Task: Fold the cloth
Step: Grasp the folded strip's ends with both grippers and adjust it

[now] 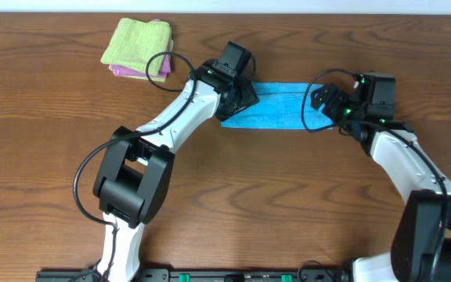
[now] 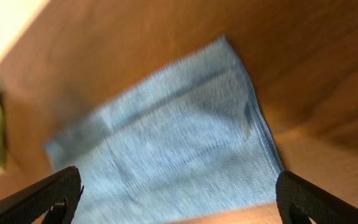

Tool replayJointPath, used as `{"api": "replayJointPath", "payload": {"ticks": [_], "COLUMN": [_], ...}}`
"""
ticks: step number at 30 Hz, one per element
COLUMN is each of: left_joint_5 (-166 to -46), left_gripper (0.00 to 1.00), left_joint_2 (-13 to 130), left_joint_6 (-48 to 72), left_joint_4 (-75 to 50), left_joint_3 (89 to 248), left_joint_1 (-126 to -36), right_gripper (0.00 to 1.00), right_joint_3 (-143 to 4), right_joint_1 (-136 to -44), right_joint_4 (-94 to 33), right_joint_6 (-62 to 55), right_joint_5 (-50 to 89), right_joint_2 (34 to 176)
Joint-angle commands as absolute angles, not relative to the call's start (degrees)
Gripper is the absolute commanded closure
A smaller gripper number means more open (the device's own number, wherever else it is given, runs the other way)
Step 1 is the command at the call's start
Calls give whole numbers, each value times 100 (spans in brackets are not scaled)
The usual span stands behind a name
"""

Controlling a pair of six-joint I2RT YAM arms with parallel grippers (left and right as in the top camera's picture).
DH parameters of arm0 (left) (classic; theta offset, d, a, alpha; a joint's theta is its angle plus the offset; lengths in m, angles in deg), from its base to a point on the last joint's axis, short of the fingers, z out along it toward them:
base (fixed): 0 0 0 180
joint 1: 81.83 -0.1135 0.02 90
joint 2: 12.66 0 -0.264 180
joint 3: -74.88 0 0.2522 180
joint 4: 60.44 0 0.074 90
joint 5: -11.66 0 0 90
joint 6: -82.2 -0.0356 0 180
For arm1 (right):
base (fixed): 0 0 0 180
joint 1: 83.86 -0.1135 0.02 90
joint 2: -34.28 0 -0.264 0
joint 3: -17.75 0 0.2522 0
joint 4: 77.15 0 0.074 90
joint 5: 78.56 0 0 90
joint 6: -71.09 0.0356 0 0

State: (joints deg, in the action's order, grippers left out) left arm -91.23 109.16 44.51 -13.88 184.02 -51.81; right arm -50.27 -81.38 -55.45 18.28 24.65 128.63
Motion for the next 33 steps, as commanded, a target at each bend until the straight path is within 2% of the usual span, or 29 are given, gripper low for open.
{"api": "replayJointPath", "payload": {"ticks": [1,7,13,24,27,31,33], "left_joint_5": [-8771,-8804,-8576,-8506,-8502,-8808,-8858], "left_gripper": [36,35,35,35,35,36,36], "left_joint_2": [11036,11215,11265,11460,11556,11700,11733], "left_joint_6": [5195,6204,6696,6722,6720,6725,6727], "left_joint_4": [-1395,-1388,-1410,-2208,-2206,-2199,-2190], "left_joint_3": [18352,18352,18352,18352,18352,18352,18352], "left_joint_1": [-5194,-5165,-5126,-5041,-5039,-5028,-5014], "right_gripper": [1,1,1,1,26,29,37], "right_joint_3": [-5051,-5051,-5051,-5051,-5051,-5051,-5051], "right_joint_1": [-8188,-8356,-8483,-8505,-8505,-8505,-8505], "right_joint_4": [-5846,-5916,-5962,-6854,-7086,-7307,-7307], "right_joint_6": [3089,4429,4534,4505,4243,3841,3799], "right_joint_5": [2192,1986,2067,2476,2380,2342,2321], "right_joint_2": [12954,13252,13555,14242,14242,14242,14242]}}
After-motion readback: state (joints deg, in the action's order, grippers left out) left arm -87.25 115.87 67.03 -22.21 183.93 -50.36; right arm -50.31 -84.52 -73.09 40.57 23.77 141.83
